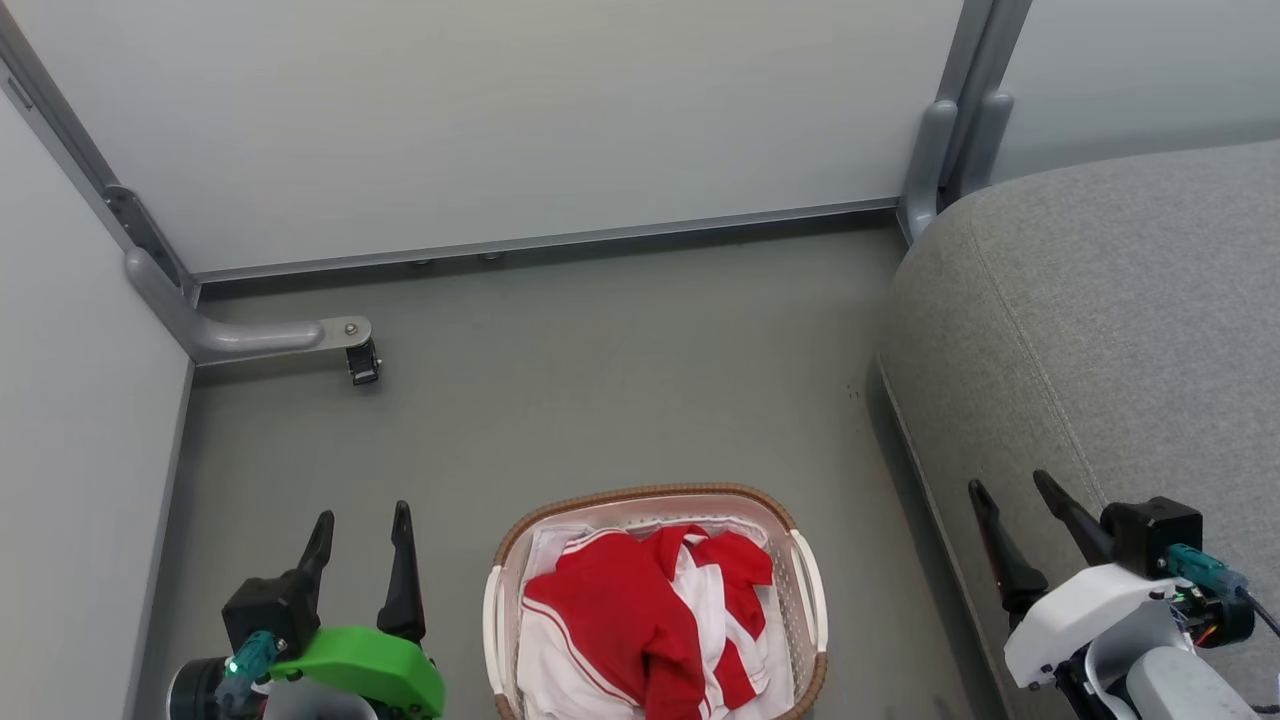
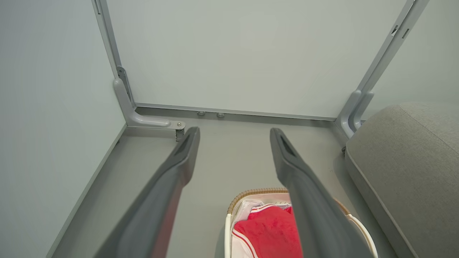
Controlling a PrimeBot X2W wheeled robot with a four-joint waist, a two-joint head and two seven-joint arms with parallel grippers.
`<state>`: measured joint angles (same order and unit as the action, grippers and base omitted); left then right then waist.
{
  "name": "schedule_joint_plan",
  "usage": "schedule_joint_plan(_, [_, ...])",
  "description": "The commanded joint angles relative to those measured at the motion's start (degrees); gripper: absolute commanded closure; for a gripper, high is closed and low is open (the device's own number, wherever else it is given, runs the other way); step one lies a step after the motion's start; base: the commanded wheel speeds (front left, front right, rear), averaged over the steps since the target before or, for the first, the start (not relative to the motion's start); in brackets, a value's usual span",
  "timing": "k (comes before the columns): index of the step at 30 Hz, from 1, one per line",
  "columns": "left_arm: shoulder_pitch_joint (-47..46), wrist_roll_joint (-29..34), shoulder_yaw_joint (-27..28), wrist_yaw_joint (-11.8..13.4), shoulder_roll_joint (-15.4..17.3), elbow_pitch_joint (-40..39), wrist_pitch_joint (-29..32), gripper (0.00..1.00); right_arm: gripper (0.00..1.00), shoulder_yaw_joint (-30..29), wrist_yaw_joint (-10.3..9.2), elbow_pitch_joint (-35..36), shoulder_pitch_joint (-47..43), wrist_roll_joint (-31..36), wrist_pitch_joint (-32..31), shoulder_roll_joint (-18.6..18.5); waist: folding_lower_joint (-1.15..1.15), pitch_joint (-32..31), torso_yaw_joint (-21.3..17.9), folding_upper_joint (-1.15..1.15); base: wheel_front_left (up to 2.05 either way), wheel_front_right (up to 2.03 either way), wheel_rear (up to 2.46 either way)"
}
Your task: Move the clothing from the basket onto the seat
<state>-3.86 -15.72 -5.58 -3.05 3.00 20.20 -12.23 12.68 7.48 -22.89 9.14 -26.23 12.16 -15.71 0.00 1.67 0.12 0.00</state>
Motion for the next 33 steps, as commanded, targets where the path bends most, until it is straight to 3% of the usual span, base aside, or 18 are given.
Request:
schedule_joint_plan(1, [0.8,1.7,-0.1,-0.3,0.0,0.0,-0.5,0.0,0.0,0.6,0.02,-0.5,-0.4,1.1,0.6,-0.5,0.0,-0.1,0.0,0.0,0.0,0.0,0.0])
schedule_joint_plan(14, [-1.2,4.9,-3.1,-1.4,-0.1,4.1,-1.9,0.0,0.0,2.6,0.02,-0.8,2.6,4.8,2.0,-2.0,0.0,4.3,-1.3,0.0,0.0,0.0,0.0])
schedule_joint_plan(22, [-7.2,3.2,-10.0,0.4,0.0,7.0,-2.6,0.0,0.0,3.5,0.01,2.8,7.2,6.3,2.8,-3.2,0.0,13.7,-4.1,0.0,0.0,0.0,0.0])
schedule_joint_plan(33, [-20.8,-2.9,-21.2,1.9,0.1,21.1,-2.9,0.0,0.0,7.3,0.0,7.9,14.9,5.3,3.1,-3.3,0.0,26.7,-10.3,0.0,0.0,0.0,0.0])
